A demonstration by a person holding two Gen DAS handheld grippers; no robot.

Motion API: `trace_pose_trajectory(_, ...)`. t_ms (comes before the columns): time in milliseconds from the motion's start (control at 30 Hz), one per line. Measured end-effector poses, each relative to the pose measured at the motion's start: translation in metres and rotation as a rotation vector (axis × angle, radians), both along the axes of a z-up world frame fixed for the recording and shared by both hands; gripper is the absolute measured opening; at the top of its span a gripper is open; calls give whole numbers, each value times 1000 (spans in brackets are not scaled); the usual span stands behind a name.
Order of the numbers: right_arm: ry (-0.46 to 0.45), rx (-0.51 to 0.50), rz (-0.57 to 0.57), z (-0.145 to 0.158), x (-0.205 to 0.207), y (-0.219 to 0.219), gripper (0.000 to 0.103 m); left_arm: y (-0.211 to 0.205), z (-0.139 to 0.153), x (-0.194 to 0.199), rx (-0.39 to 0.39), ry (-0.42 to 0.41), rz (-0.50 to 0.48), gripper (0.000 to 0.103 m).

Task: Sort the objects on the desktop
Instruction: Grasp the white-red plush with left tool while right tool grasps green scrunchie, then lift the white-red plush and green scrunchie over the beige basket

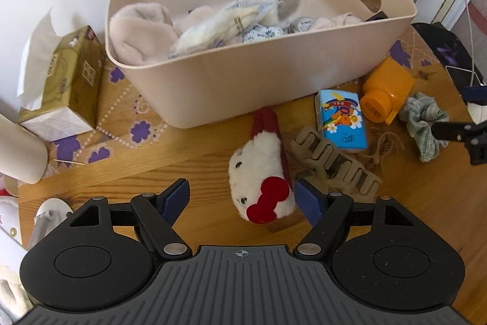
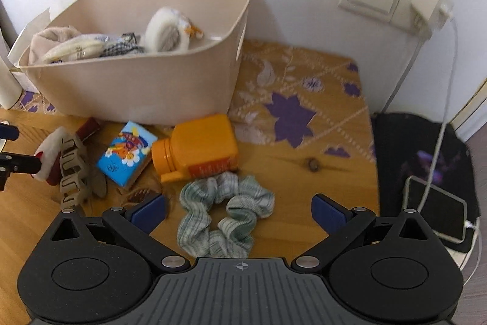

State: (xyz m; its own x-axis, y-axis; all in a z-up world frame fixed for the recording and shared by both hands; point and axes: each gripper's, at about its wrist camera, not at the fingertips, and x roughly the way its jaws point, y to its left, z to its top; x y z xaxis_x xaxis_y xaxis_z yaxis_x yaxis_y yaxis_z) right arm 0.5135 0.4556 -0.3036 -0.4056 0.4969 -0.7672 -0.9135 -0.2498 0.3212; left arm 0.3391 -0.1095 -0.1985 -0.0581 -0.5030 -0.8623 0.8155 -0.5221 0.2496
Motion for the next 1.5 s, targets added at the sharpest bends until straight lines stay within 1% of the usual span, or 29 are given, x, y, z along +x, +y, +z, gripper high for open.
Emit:
trace_pose_trajectory(133,-23,-24,34,-9,-9,4,103,-10,-9,-1,32,10,5,77)
trace_pose_trajectory(333,-33,-59,48,-22,-17,12,103,-21,-25,-5,59,7,24,77)
trace_pose_trajectory(633,-42,-92,70,-35,-22,20,103,-30,-37,-5,71,16,46,77)
trace_pose_trajectory(700,-44,-92,70,-36,-23,20,103,-31,-38,-6,74,20,48,75)
trace_pose_trajectory(733,-45,-92,68,-36,-23,20,102,-31,-39,-6,74,18,47,70)
trace_pose_trajectory(767,-45,-92,65,-36,-23,20,98,-31,-40,-7,70,15,45,64)
trace_pose_trajectory(800,-44,-93,65,-36,-23,20,94,-30,-40,-7,58,9,40,62)
trace_pose_trajectory(867,-36,-107,66,-38,-23,21,90,-28,-39,-7,46,17,26,47)
trace_pose_trajectory(967,-22,-132,79,-40,-24,20,77,-28,-37,-6,59,31,23,45)
trace_pose_trajectory(1000,-26,-124,80,-39,-24,18,63,-27,-37,-5,64,34,22,45)
trace_pose_trajectory(1033,-31,-116,85,-38,-24,17,58,-26,-37,-5,68,35,18,43)
trace_pose_trajectory(1067,-39,-110,85,-37,-24,16,49,-25,-37,-5,70,34,14,42)
trace_pose_trajectory(1100,-32,-110,87,-36,-23,16,45,-23,-37,-5,69,32,7,42)
trace_pose_trajectory(1133,-29,-116,78,-35,-22,15,38,-21,-37,-5,65,28,-1,41)
trace_pose_trajectory(1167,-29,-118,80,-35,-21,14,34,-19,-37,-6,62,23,-10,41)
trace_pose_trajectory(1333,-33,-115,78,-35,-17,5,28,-3,-35,-9,36,13,-51,40)
trace_pose_trajectory(1500,-35,-95,77,-30,-13,-9,26,9,-28,-6,13,21,-46,40)
